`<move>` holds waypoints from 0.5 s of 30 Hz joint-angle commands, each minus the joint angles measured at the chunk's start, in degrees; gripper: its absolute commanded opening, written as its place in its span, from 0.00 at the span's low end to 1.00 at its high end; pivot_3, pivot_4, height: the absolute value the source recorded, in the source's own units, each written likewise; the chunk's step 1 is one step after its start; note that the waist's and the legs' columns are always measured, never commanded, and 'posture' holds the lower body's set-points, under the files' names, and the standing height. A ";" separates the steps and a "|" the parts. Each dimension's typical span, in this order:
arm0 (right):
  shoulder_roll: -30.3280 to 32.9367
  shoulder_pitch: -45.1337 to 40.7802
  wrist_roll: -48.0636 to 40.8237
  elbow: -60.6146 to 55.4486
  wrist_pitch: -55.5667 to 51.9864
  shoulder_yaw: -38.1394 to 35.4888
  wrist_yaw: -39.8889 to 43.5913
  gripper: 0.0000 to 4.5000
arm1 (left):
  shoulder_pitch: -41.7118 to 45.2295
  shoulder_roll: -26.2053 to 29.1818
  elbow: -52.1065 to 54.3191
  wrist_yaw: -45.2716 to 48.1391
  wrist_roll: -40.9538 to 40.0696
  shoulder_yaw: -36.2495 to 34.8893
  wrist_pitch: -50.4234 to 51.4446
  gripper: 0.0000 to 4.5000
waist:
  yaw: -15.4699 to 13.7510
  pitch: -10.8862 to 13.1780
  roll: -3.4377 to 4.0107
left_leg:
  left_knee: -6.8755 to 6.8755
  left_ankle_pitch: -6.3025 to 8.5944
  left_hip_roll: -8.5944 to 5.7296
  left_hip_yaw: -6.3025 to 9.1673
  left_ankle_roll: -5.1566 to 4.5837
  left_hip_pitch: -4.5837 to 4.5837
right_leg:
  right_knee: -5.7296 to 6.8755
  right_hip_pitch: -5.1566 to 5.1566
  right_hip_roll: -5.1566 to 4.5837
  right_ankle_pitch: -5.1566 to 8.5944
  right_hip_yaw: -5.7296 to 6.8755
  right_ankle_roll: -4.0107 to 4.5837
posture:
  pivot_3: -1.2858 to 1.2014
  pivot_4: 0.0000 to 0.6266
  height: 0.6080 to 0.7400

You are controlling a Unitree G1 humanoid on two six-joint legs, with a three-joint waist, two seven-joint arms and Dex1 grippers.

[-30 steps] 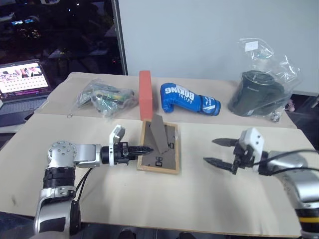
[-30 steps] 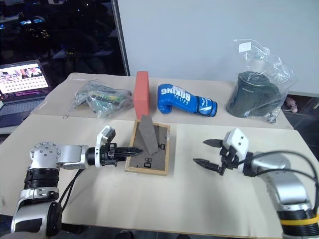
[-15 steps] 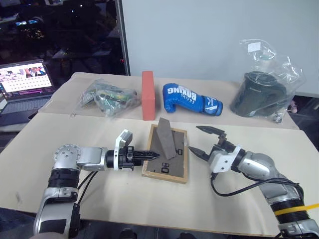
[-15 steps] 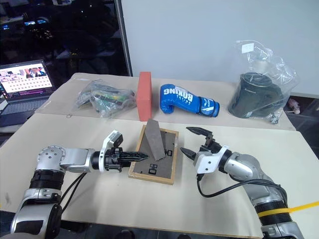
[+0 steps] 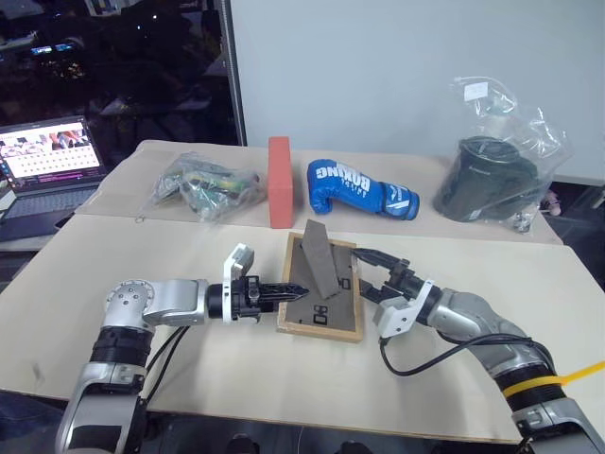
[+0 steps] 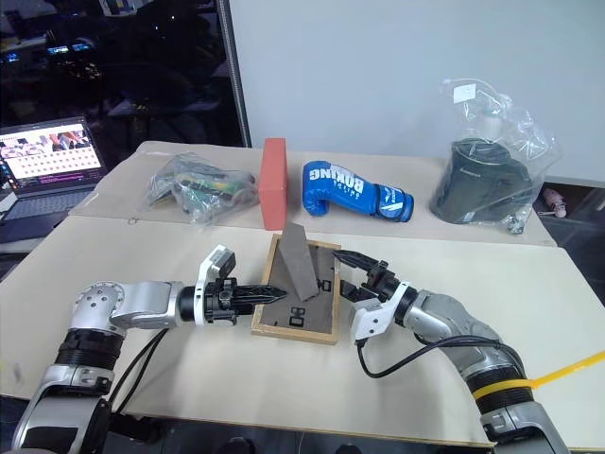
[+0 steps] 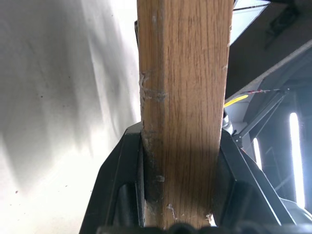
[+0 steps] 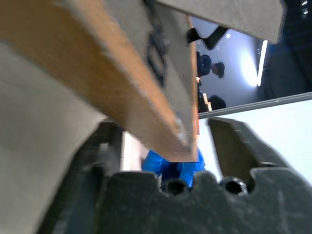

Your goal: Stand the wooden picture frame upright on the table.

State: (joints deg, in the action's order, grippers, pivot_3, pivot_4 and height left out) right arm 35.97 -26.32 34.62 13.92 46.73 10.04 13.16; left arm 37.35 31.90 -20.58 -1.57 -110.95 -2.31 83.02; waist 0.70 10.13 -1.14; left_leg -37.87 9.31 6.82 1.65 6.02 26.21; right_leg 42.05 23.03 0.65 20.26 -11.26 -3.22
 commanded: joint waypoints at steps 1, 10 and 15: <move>0.39 -1.33 -2.19 -1.80 1.30 -0.81 -1.48 0.36 | -0.08 1.10 2.41 0.96 -2.05 -0.53 -0.65 0.26 | 0.04 0.00 0.00 | 0.00 0.00 0.00 0.00 0.00 0.00 | 0.00 0.00 0.00 0.00 0.00 0.00 | 0.52 0.24 0.59; 1.01 -0.76 -3.22 -3.11 1.65 -0.79 -1.33 0.32 | -2.62 4.91 6.14 2.02 0.69 0.46 -1.33 0.26 | 0.03 0.00 0.00 | 0.00 -0.01 0.00 0.03 0.00 0.00 | 0.00 -0.01 0.00 -0.01 0.02 0.01 | 0.52 0.24 0.59; 1.20 -0.73 -3.50 -3.98 2.05 -0.72 -1.17 0.32 | -2.31 7.86 5.12 5.60 4.63 0.18 -0.57 0.26 | 0.04 0.00 0.00 | 0.00 -0.01 0.00 0.04 0.01 0.00 | 0.00 0.00 0.00 -0.01 0.04 0.01 | 0.52 0.24 0.59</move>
State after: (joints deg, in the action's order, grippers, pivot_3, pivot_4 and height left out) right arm 36.62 -26.66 34.71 11.56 48.41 10.82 12.43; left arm 34.65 37.16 -16.12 4.13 -110.17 -1.20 82.79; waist 0.74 10.13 -1.14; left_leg -37.87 9.30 6.82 1.69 6.03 26.22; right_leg 42.05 23.02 0.65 20.26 -11.22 -3.21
